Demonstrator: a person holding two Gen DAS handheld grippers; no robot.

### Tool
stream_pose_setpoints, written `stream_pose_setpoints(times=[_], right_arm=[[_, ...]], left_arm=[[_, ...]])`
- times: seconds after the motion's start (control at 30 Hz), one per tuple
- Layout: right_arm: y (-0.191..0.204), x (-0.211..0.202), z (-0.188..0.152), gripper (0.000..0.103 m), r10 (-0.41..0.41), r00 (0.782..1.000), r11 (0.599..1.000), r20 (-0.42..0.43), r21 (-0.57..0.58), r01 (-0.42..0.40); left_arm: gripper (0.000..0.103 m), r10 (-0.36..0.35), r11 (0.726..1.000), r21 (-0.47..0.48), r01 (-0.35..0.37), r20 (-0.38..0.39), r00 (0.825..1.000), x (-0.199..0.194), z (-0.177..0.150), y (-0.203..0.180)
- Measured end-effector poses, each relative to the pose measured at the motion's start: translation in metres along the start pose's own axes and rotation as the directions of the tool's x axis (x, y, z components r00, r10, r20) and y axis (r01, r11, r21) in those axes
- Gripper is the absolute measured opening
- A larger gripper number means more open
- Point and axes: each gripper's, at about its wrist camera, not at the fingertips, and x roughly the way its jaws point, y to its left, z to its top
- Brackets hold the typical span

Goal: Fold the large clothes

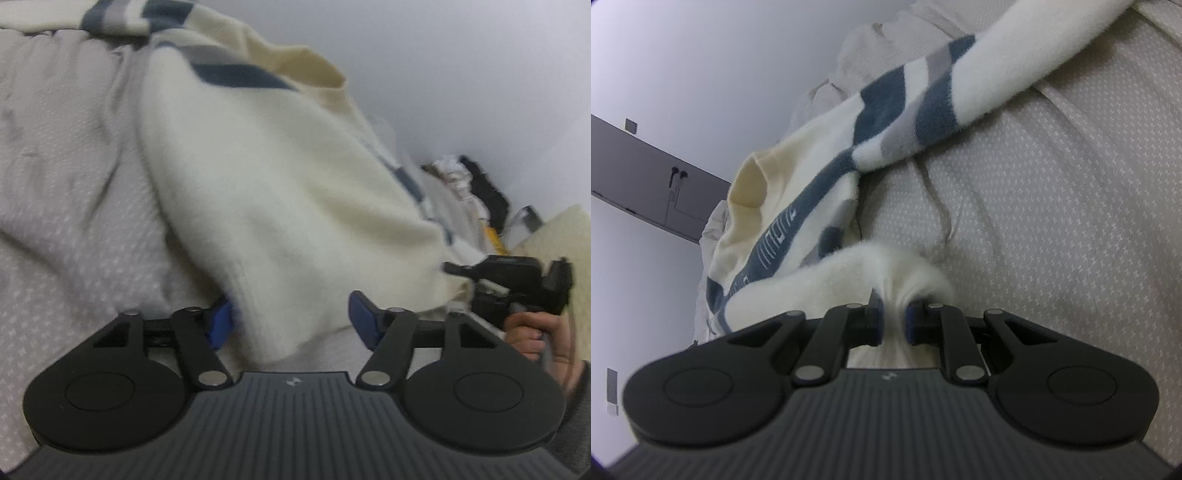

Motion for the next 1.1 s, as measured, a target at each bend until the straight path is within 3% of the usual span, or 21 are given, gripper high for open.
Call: stream_pose_setpoints(times=[0.1,0.13,0.23,0.4,0.57,0.73,0.9,1.1], right_arm=[[0.002,0.0,-0.003,0.015,-0.011,1.0,1.0,-0.007,-0.026,0.011],[0.003,0.0,-0.004,0.015,-0.013,1.0,0.999,-0.009,-0.034,0.013],[0.007,-0.005,-0.01,0.015,-0.015,1.0,0.998,-0.012,-0.069,0.014],[0.024,-0.029,-0.031,0.015,0.02,1.0,0.991,-0.005,-0.13,-0.02],[0.045,-0.065,-0.059,0.015,0.091,0.996,0.976,-0.002,-0.197,-0.09],[0.063,-0.116,-0.075,0.014,0.14,0.989,0.947,0.042,-0.298,-0.121],[0.089,-0.161,-0.081,0.014,0.14,0.988,0.914,0.061,-0.392,-0.106],[0.117,-0.19,-0.093,0.014,0.02,1.0,0.828,0.005,-0.56,-0.014]], left_arm=[[0.042,0.019,0.998,-0.059,-0.018,0.016,1.0,0.002,0.004,0.009],[0.027,0.019,0.997,-0.078,-0.018,0.02,1.0,0.001,0.004,0.014],[0.011,0.027,0.992,-0.121,-0.021,0.054,0.998,-0.007,0.006,0.023],[0.009,0.003,0.983,-0.179,0.031,0.185,0.983,-0.053,0.01,0.026],[0.008,-0.032,0.966,-0.232,0.114,0.329,0.944,-0.113,0.011,0.034],[0.007,-0.087,0.938,-0.277,0.208,0.393,0.915,-0.165,0.011,0.044],[0.007,-0.105,0.958,-0.211,0.194,0.373,0.922,-0.199,0.002,0.024],[0.007,-0.045,0.984,-0.154,0.089,0.268,0.962,-0.239,-0.014,0.009]])
